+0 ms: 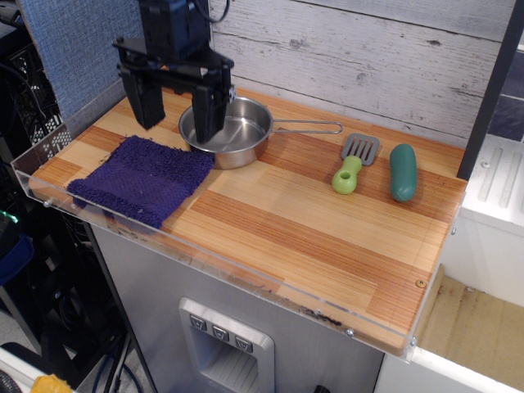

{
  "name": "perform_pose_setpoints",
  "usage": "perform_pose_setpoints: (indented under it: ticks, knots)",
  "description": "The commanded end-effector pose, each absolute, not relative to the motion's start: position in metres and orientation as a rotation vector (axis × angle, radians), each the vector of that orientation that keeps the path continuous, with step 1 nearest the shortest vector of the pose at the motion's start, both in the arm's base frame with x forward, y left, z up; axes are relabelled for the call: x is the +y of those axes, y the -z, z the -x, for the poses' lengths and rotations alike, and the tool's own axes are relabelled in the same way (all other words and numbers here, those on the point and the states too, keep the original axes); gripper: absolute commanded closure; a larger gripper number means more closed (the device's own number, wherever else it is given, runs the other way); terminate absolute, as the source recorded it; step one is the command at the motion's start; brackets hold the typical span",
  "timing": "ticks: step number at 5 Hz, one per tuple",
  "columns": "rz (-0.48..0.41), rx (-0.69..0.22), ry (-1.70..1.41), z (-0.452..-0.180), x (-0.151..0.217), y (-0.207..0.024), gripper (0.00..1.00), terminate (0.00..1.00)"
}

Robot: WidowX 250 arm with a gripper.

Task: Put the pot on the purple towel.

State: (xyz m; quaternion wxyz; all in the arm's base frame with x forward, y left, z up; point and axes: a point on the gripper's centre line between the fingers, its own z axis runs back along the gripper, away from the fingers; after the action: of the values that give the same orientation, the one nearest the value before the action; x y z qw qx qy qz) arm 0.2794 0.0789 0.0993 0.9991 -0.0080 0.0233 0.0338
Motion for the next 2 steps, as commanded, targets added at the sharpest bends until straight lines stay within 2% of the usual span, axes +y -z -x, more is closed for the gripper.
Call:
perform_pose_setpoints:
  ticks: [1, 2]
  knots:
    - [0.0, -0.04, -0.094, -0.3323, 0.0936, -0.0945, 0.0, 0.0]
    - [-0.034, -0.083, -0.053, -0.3416, 0.0908, -0.0873, 0.0, 0.0]
